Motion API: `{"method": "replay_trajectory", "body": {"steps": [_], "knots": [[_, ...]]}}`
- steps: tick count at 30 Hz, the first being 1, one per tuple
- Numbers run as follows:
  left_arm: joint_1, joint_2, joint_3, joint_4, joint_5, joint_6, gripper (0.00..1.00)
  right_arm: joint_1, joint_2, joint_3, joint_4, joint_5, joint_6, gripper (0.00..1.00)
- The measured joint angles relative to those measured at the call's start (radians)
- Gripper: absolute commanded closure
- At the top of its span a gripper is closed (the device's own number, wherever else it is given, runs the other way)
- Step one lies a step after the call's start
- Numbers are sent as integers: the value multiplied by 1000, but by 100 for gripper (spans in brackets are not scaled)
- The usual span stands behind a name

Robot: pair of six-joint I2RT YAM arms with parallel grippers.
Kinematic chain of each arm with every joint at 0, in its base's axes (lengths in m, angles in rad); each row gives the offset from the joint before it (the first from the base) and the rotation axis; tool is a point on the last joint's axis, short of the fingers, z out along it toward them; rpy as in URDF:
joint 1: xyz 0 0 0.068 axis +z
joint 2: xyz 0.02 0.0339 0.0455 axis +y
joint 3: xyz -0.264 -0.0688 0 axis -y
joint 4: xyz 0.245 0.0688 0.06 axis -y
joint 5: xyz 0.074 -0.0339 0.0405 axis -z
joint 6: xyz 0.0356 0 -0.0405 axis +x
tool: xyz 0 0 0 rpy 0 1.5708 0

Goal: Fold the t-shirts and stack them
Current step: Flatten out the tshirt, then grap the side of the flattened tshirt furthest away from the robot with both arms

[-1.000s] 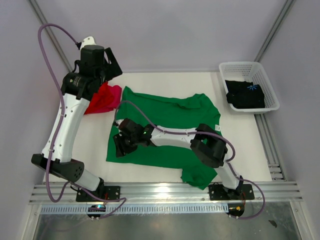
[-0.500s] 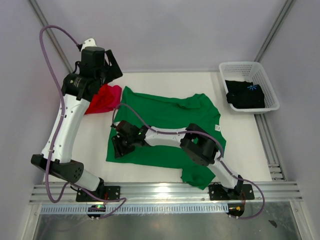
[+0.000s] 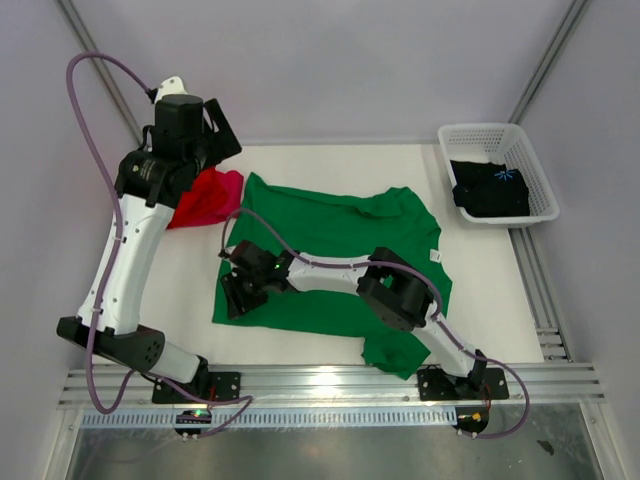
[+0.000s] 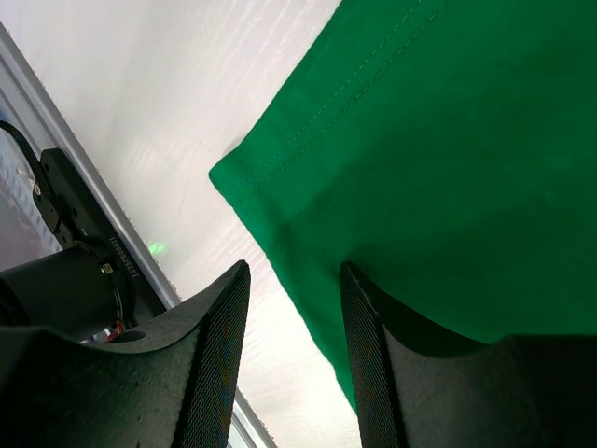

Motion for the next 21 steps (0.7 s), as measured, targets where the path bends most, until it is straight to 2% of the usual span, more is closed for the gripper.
{"method": "replay_trajectory", "body": {"steps": [11,21], "knots": [[0,-12,-20,-1,1,-24,16,-4,3,-21,33,-60,-5,52],[0,-20,-32,-6,1,-42,16,41,3,-33,16,-177,-95,52]]}}
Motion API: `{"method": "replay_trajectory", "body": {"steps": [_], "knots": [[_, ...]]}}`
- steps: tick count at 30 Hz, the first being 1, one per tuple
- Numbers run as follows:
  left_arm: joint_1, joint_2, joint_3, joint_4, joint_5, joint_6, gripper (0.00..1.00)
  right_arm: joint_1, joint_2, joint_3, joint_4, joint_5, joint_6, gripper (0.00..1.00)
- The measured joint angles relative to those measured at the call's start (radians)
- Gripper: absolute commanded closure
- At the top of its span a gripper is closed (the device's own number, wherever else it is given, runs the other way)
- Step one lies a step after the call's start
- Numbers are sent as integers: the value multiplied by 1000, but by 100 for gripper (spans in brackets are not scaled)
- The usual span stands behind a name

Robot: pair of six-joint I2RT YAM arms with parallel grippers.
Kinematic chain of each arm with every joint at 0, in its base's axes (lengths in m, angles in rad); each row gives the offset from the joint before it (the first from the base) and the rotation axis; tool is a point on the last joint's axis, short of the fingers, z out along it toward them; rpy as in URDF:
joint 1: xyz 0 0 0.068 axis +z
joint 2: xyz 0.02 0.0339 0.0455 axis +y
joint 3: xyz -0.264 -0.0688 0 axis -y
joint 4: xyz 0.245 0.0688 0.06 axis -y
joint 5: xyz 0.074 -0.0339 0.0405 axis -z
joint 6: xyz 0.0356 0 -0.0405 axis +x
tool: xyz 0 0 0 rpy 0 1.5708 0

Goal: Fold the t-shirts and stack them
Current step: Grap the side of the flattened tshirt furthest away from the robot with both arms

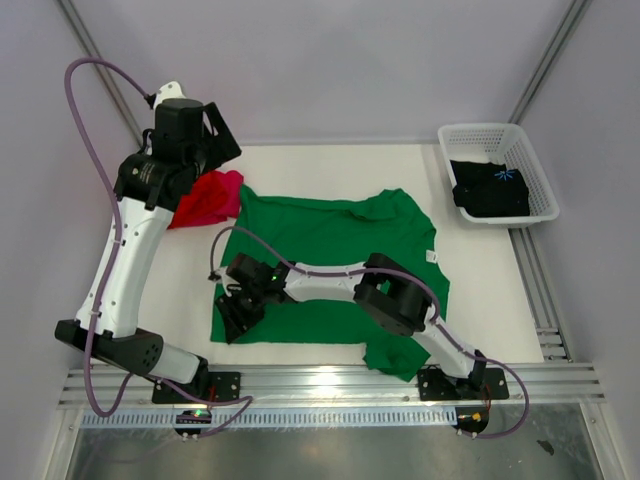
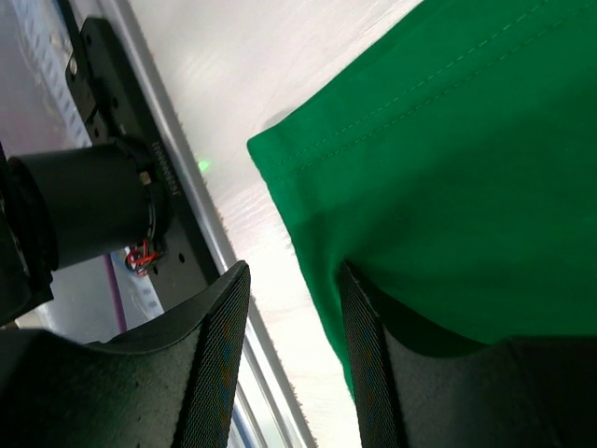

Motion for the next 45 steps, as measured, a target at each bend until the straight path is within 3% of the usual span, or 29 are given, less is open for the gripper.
{"method": "replay_trajectory", "body": {"steps": [12,20,28,33,41,45], "knots": [[0,0,0,0,1,-9,16,58,-37,-69,-43,-126,-126,52],[0,-1,-29,0,-1,-11,16,24,-206,-210,-68,69,-119,52],[0,-12,-68,-1,-11,-6,16,-184,-529,-206,-37,381,-92,51],[0,-22,-68,0,-12,2,16,-320,-572,-146,-101,602,-71,51],[0,-31,-112,18,-11,10,16,-621,-522,-290,-188,652,117,51],[0,-31,-128,21,-12,28,16,-703,-517,-354,-191,649,266,51]]}}
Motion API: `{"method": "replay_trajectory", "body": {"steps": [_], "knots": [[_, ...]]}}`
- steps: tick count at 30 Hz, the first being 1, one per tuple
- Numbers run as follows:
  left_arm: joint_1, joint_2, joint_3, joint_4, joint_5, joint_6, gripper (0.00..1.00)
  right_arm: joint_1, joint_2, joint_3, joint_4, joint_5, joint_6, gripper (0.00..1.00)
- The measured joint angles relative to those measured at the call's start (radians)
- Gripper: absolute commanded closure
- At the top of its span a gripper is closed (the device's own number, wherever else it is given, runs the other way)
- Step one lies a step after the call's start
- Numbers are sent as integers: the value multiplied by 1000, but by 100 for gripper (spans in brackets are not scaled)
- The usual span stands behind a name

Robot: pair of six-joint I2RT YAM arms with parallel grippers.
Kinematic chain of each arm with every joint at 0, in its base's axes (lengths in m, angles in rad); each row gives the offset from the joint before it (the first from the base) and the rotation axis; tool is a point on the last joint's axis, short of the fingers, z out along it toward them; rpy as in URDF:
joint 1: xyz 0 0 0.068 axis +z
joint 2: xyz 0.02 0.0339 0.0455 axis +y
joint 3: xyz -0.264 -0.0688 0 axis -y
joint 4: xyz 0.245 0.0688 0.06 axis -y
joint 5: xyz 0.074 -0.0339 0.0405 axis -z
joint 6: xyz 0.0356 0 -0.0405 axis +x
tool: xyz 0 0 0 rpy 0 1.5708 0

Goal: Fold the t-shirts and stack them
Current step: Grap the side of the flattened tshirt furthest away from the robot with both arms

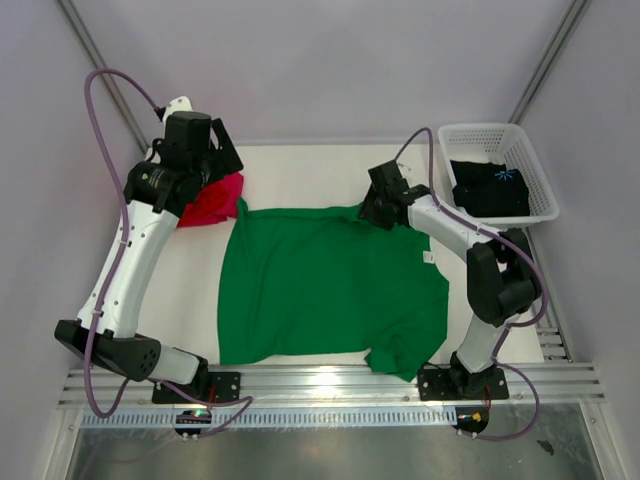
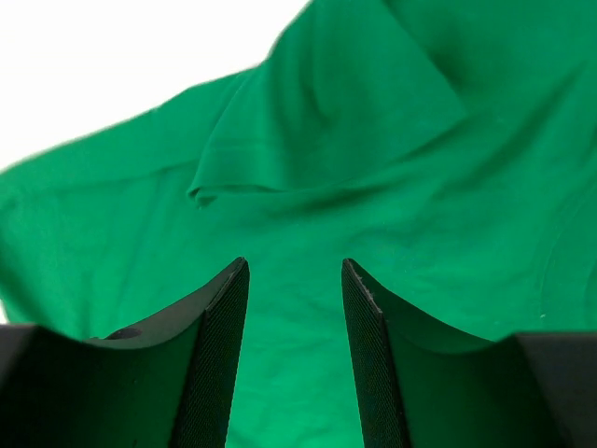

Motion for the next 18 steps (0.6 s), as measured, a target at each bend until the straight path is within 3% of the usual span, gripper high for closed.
{"method": "replay_trajectory", "body": {"steps": [8,18], "knots": [[0,0,-4,1,-15,34,16,-33,13,-63,54,-37,216,51],[0,0,-20,1,-15,56,16,-59,154,-34,143,-96,308,51]]}}
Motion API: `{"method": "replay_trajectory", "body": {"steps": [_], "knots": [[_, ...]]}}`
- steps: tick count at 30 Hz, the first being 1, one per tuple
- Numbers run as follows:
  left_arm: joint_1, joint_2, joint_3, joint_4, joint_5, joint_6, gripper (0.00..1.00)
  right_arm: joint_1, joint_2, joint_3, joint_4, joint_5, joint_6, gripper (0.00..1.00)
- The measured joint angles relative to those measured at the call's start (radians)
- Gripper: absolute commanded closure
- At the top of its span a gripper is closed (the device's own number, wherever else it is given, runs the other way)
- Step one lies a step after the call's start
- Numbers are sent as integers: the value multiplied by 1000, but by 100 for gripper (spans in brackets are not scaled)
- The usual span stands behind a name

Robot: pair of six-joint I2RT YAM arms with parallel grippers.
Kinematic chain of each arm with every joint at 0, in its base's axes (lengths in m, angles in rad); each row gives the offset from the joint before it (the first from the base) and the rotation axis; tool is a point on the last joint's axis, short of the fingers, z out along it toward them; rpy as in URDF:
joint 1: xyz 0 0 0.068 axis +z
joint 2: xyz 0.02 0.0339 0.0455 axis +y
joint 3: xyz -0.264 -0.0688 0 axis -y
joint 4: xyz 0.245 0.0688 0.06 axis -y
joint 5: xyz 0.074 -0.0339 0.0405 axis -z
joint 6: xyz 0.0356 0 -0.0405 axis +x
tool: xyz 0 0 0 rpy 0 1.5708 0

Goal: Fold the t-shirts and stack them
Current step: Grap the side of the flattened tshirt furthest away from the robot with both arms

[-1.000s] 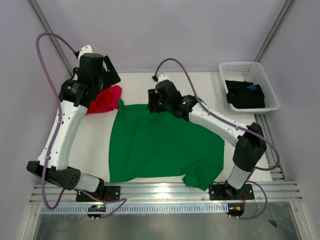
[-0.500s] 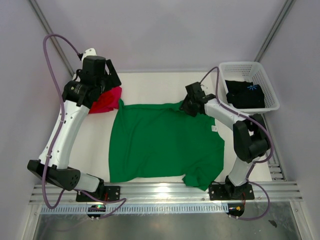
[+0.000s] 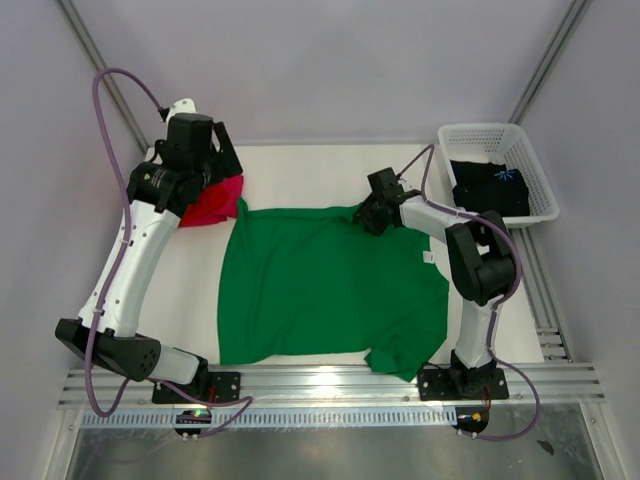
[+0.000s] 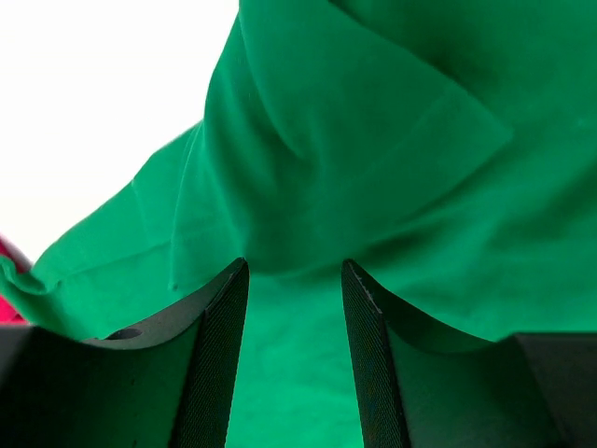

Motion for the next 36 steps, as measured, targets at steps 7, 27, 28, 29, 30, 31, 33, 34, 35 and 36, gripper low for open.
{"method": "replay_trajectory", "body": {"steps": [7,27,28,29,30,31,33,34,35,36], "knots": [[0,0,0,0,-7,21,16,-5,51,47,12,-11,5,51],[1,1,-1,0,-7,21,16,-24,86,105,27,-22,-34,96],[2,1,0,0,-7,21,16,-25,86,105,27,-23,-34,97],[2,1,0,0,-7,21,16,-25,86,105,28,-23,-35,97],[3,1,0,0,-7,22,16,-24,86,105,29,-23,-37,97],[5,1,-1,0,-8,22,16,-25,86,105,32,-23,-37,97],[5,1,-1,3,-11,23,16,-25,86,104,37,-23,-41,97],[6,2,-4,6,-13,24,16,-25,85,103,40,-23,-43,97],[7,6,-6,10,-16,25,16,-25,85,103,42,-23,-47,97],[7,12,-11,14,-19,26,16,-25,85,103,43,-23,-51,97]]}}
